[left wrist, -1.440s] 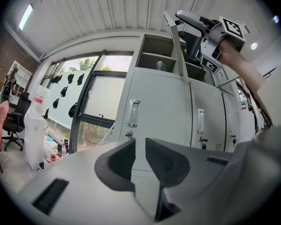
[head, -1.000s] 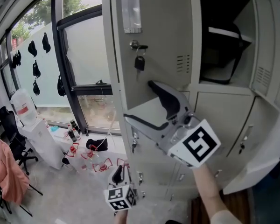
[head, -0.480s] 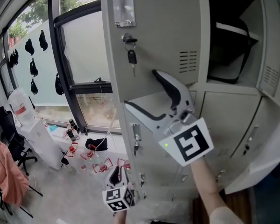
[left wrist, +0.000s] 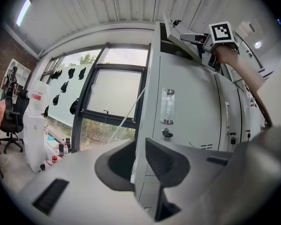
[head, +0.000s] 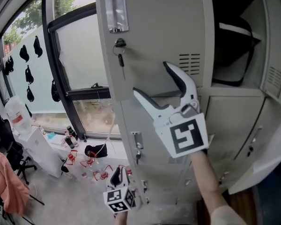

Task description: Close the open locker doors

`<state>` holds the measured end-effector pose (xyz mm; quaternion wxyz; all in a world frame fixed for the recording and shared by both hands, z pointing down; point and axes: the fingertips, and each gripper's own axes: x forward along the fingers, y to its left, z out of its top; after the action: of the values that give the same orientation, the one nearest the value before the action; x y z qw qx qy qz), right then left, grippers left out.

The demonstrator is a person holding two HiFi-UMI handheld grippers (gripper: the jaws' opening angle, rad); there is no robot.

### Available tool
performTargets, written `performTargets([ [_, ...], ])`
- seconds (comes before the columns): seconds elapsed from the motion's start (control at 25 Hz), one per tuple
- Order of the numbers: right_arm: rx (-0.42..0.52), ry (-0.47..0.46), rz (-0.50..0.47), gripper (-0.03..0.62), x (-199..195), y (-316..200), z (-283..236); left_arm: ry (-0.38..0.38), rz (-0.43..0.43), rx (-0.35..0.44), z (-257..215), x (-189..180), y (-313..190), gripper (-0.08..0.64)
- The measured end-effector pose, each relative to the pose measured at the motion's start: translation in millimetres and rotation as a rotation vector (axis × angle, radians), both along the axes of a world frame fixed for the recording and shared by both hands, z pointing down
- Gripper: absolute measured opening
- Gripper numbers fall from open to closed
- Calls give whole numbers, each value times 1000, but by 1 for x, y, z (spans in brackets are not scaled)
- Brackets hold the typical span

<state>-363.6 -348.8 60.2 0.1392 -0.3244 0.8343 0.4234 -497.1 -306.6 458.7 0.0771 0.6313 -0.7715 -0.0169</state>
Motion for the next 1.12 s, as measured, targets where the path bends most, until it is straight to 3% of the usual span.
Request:
performTargets([
  [0.24,-15,20,153,373,-1,-27,2,60,27,-4,4,0,-11,49],
  [0.68,-15,82,322,373,-8,-54,10,65,9,-14,12,-12,-17,49],
  [1.0,-9,79,318,374,-7,-56,12,80,1,-14,16,-15,-15,49],
  [1.12,-16,62,268,374,-7,-51,10,84,11,7,5,-10,-16,49],
])
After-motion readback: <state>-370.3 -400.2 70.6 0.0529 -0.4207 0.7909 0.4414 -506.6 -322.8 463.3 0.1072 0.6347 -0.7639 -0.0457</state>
